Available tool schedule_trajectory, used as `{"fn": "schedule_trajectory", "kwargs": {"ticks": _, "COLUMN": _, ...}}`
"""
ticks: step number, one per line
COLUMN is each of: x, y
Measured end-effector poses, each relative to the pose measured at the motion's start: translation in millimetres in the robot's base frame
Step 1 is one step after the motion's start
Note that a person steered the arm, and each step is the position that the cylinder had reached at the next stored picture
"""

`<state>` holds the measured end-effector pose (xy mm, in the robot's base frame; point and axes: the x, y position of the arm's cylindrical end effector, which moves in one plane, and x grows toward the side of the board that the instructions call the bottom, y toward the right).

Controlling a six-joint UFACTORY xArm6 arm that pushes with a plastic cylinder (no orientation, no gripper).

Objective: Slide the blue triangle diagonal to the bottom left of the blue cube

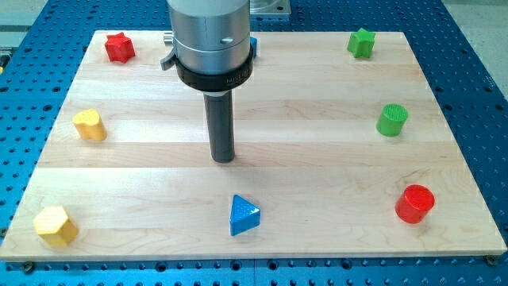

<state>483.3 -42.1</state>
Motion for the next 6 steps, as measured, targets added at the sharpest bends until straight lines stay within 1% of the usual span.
{"fn": "schedule_trajectory", "kwargs": {"ticks": 4, "x": 1.6, "y": 0.2}}
{"fn": "schedule_trajectory", "kwargs": {"ticks": 6, "x": 3.5, "y": 22.8}}
